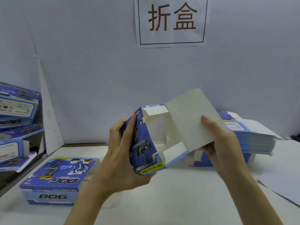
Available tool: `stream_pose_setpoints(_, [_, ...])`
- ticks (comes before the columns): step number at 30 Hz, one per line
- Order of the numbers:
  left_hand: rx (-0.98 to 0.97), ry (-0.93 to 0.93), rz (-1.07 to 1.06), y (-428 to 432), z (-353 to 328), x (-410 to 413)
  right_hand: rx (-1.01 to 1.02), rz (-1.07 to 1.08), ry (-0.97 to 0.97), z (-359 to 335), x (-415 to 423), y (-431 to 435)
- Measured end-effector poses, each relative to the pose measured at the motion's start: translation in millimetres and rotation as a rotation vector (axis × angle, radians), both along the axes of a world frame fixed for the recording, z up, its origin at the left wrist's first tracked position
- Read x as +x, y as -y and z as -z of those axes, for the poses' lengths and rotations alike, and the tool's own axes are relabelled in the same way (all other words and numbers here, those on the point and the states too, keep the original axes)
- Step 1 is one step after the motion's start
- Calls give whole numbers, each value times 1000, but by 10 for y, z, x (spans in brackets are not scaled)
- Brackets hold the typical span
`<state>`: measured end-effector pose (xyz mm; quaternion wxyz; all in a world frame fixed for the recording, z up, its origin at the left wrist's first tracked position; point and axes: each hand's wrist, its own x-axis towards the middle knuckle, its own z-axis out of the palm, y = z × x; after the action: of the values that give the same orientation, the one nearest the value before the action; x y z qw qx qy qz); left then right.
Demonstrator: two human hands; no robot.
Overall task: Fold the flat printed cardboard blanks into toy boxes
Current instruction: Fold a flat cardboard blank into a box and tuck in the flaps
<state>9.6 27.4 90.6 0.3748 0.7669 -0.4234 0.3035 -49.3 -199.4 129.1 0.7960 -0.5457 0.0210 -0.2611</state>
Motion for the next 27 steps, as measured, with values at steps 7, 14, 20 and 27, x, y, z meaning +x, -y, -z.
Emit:
stream_pose_setpoints(7, [-26, 80, 55, 84, -24, -71, 369, -703, -475, 274, 136, -121])
stream_pose_setpoints(14, [55, 56, -62, -136, -83, 7, 112, -14, -11, 233, 187, -42])
stream_pose_setpoints(20, [110, -6, -78, -76, -57, -27, -426, 425, 295, 295, 162, -29])
stream_pose_setpoints(27, [154, 69, -155, -53, -85, -62, -198, 182, 302, 177, 107, -13])
